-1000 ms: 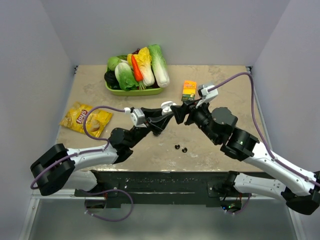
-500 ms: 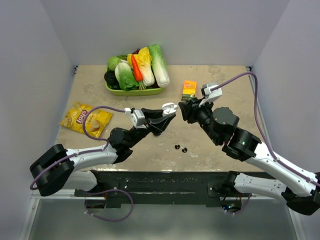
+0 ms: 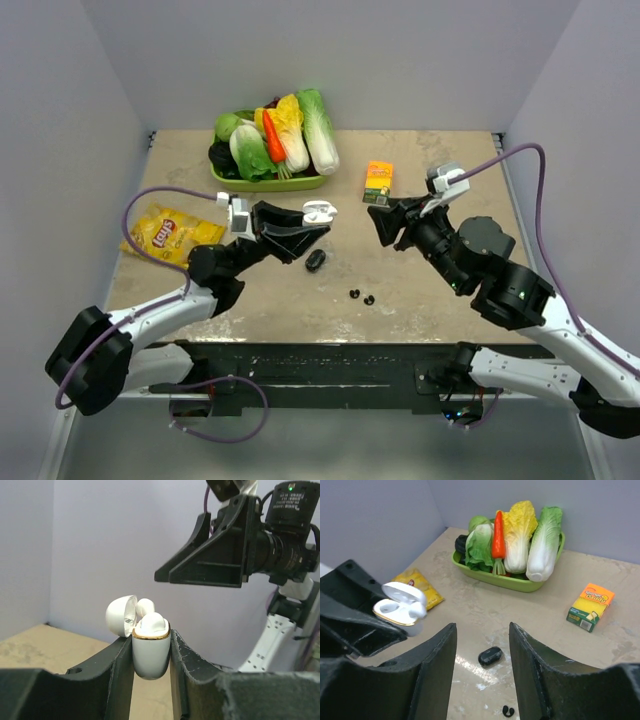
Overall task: Insert the wireless bluetooth earbuds into the charging case
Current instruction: Place the earbud in the charging case.
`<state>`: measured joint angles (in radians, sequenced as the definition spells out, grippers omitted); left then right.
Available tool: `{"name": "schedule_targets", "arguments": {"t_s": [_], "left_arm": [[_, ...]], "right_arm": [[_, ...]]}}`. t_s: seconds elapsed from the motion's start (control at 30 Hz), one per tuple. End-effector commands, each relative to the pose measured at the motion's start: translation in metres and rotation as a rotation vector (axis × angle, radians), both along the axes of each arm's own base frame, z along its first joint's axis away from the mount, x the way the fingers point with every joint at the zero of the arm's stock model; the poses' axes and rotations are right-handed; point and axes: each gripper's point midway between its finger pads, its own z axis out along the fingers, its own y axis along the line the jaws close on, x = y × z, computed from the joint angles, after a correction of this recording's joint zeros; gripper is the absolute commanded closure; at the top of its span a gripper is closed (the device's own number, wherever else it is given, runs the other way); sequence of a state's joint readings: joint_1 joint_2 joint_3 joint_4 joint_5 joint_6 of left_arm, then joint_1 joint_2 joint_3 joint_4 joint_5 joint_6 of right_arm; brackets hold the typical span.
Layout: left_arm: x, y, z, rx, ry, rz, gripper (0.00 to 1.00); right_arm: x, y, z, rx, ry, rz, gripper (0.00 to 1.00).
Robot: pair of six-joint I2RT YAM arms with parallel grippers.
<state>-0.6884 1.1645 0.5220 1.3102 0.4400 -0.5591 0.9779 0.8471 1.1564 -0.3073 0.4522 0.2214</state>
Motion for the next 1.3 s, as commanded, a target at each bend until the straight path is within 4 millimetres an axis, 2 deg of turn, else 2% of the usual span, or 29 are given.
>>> {"name": "schedule_targets", "arguments": {"t_s": [0.0,0.1,0.17,0.37,0.77,1.27], "left_arm": [[-0.084,0.036,0.065,-0.206,-0.365,-0.285,1.0],[-0.088,0.028,0.056,-0.142,-0.358,-0.36,1.0],[-0.091,0.026,0.053,-0.125,-0.359,-0.378,1.0],[-0.097,0.027,0.055,-0.112,-0.395,-0.39,1.0],[-0.091,0.028,0.057,-0.132,-0.412,-0.342,1.0],[-0.095,0.031,0.066,-0.149,-0.427,-0.347,1.0]], "right_arm": [[-0.02,0.006,0.016,-0.012,-0.033,0.125,0.49],[-0.028,0.009,0.017,-0.031,-0.036,0.182,0.46],[-0.028,0.01,0.011,-0.055,-0.024,0.187,0.45],[-0.025,0.012,-0.017,-0.123,0.025,0.179,0.47],[-0.023,0.031,-0.046,-0.176,0.094,0.233,0.48],[-0.026,0.039,-0.046,-0.158,0.096,0.267,0.48]]}}
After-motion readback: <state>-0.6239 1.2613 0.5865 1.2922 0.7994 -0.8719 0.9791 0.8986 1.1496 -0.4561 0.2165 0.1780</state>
